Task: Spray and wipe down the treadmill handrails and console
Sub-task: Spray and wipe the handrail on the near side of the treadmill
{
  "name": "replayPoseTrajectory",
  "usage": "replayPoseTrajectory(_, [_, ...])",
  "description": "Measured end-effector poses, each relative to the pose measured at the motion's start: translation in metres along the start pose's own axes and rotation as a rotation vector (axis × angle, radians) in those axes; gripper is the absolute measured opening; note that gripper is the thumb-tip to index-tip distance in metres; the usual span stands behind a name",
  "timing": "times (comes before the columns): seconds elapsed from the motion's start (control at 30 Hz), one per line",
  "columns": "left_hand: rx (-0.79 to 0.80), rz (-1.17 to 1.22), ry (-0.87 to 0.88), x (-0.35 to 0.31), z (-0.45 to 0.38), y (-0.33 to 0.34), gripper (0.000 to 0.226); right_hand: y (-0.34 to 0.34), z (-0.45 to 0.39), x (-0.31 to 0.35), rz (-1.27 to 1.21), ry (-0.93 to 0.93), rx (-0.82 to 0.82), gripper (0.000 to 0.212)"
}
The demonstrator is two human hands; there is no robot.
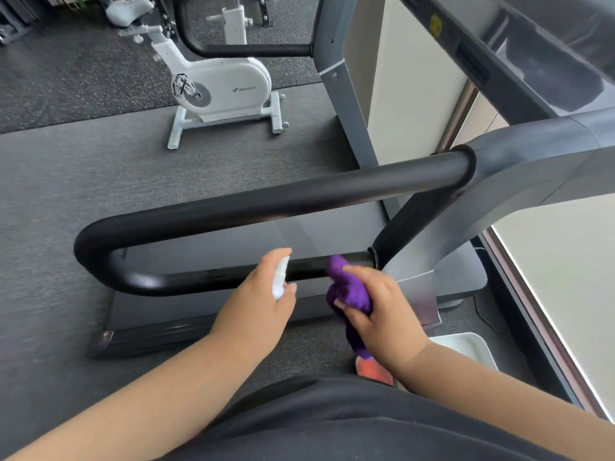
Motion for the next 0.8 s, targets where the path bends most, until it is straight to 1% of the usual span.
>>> replayPoseTrajectory(0.07, [0.018, 0.029, -0.034, 0.013, 0.017, -0.002, 0.047, -0.010, -0.019, 0.002, -0.001, -0.025, -0.081, 0.047])
replayPoseTrajectory(0.1, [0.026, 0.037, -0.044, 0.019, 0.025, -0.003, 0.047, -0.012, -0.028, 0.001, 0.017, -0.033, -0.085, 0.047])
replayPoseTrajectory(0.13, [0.029, 0.041, -0.049, 0.024, 0.032, -0.005, 0.047, -0.011, -0.036, 0.000, 0.039, -0.021, -0.066, 0.048])
replayPoseTrajectory(0.2, [0.019, 0.051, -0.064, 0.034, 0.042, -0.010, 0.047, 0.002, -0.049, -0.007, 0.116, 0.060, 0.034, 0.052])
replayPoseTrajectory(0.27, [0.002, 0.066, -0.091, 0.046, 0.051, -0.017, 0.046, 0.021, -0.054, -0.014, 0.302, 0.123, 0.133, 0.058])
replayPoseTrajectory(0.33, [-0.018, 0.076, -0.121, 0.058, 0.058, -0.022, 0.048, 0.038, -0.057, -0.016, 0.503, 0.121, 0.166, 0.063])
replayPoseTrajectory(0.43, [-0.043, 0.076, -0.160, 0.075, 0.071, -0.029, 0.049, 0.059, -0.061, -0.010, 0.666, 0.061, 0.183, 0.063])
replayPoseTrajectory(0.53, [-0.064, 0.072, -0.206, 0.088, 0.082, -0.035, 0.047, 0.079, -0.064, -0.001, 0.694, -0.010, 0.209, 0.060])
replayPoseTrajectory(0.73, [-0.066, 0.034, -0.209, 0.088, 0.085, -0.037, 0.051, 0.138, -0.076, 0.031, 0.712, -0.146, 0.396, 0.061])
replayPoseTrajectory(0.8, [-0.056, 0.027, -0.186, 0.080, 0.083, -0.036, 0.051, 0.146, -0.078, 0.032, 0.746, -0.183, 0.464, 0.063])
Point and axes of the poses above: each hand's wrist, its own z-axis away from the middle knuckle, its own y-axis out of the palm, x = y × z, the point moved 7 cm from there along -z, towards the middle knuckle, and after that the axes turned 13 degrees about -z, right-handed, at the moved point
